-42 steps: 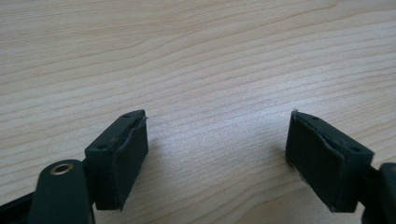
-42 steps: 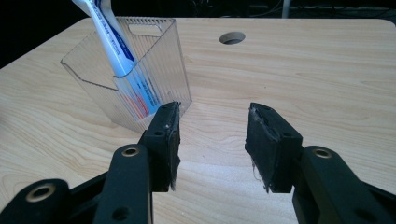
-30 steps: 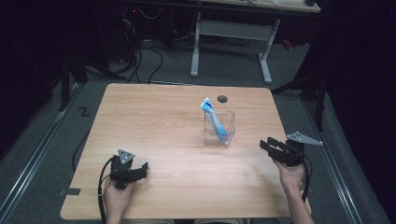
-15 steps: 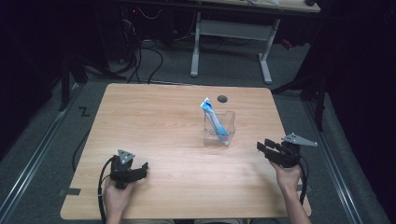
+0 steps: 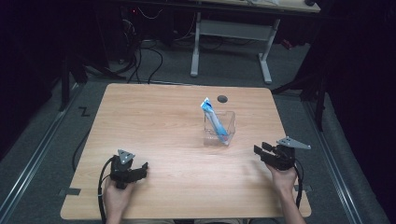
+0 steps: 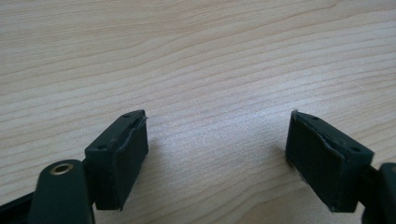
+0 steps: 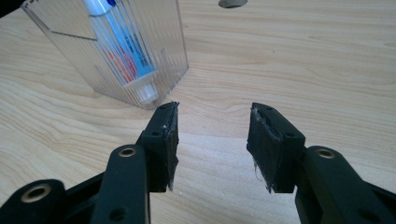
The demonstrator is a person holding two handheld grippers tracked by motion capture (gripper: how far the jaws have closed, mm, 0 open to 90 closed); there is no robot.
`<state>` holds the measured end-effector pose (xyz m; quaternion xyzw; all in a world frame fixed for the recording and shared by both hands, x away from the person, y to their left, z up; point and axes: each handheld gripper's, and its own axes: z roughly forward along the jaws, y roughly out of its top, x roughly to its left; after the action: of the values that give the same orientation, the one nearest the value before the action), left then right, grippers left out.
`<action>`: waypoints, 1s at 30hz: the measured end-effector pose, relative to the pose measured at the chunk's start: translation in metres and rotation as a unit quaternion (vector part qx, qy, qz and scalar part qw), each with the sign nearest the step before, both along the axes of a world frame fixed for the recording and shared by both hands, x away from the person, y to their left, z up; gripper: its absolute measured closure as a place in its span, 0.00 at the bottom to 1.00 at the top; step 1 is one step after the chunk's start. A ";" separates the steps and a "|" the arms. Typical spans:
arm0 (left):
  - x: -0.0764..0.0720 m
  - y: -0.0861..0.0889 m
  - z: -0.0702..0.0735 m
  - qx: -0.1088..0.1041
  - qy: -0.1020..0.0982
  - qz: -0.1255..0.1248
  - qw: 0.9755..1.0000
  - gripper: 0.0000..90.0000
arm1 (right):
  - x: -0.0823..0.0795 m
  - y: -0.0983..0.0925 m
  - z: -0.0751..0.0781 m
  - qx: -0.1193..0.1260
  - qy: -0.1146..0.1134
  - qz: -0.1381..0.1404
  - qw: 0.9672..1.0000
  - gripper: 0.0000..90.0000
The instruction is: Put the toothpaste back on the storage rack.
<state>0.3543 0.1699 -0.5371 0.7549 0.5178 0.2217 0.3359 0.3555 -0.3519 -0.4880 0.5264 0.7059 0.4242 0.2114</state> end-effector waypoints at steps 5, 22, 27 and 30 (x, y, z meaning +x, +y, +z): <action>0.000 0.000 0.000 0.000 0.000 0.000 1.000 0.24 | 0.000 0.002 -0.008 -0.005 0.006 -0.005 1.000 0.57; 0.000 0.000 0.000 0.000 0.000 0.000 1.000 0.24 | 0.009 0.018 -0.022 -0.047 0.020 0.003 0.999 0.55; 0.000 0.000 0.000 0.000 0.000 0.000 1.000 0.24 | 0.011 0.022 -0.026 -0.057 0.022 0.004 0.998 0.55; 0.000 0.000 0.000 0.000 0.000 0.000 1.000 0.24 | 0.012 0.024 -0.028 -0.066 0.022 0.004 0.998 0.54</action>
<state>0.3544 0.1698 -0.5371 0.7545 0.5181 0.2218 0.3363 0.3677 -0.3275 -0.5162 0.5176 0.7390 0.3658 0.2285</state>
